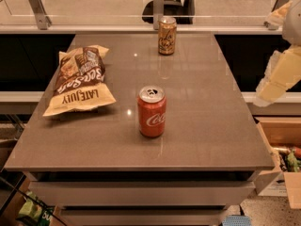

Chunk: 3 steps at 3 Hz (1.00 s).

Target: Pick orange can

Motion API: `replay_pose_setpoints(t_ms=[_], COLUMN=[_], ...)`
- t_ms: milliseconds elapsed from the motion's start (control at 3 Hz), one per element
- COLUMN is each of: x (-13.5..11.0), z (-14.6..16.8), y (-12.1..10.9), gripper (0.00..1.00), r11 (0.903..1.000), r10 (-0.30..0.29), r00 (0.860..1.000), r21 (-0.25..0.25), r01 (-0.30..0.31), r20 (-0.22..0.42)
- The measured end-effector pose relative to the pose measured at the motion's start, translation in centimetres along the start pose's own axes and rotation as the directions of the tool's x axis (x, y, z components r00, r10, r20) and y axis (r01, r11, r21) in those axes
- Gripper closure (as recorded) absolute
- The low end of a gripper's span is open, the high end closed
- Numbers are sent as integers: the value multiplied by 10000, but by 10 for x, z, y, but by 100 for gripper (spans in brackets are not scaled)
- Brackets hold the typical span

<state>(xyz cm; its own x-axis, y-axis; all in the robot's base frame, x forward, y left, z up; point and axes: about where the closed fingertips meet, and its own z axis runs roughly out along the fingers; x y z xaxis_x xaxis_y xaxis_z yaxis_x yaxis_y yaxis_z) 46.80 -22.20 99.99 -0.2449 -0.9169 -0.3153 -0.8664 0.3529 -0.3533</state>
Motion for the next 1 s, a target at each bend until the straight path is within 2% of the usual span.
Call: replay_pose_setpoints(t_ms=[333,667,1000], x=[-1,-2,-8], z=[6,25,44], y=[-23,-42,-58], gripper=[0,0,0], r11=[9956,9801,9565], r10=[801,1803,2585], r00=[9940,9673,9237], r21=[418,511,589], r01=[-834,-1921,-2857], r20=[746,1786,2826])
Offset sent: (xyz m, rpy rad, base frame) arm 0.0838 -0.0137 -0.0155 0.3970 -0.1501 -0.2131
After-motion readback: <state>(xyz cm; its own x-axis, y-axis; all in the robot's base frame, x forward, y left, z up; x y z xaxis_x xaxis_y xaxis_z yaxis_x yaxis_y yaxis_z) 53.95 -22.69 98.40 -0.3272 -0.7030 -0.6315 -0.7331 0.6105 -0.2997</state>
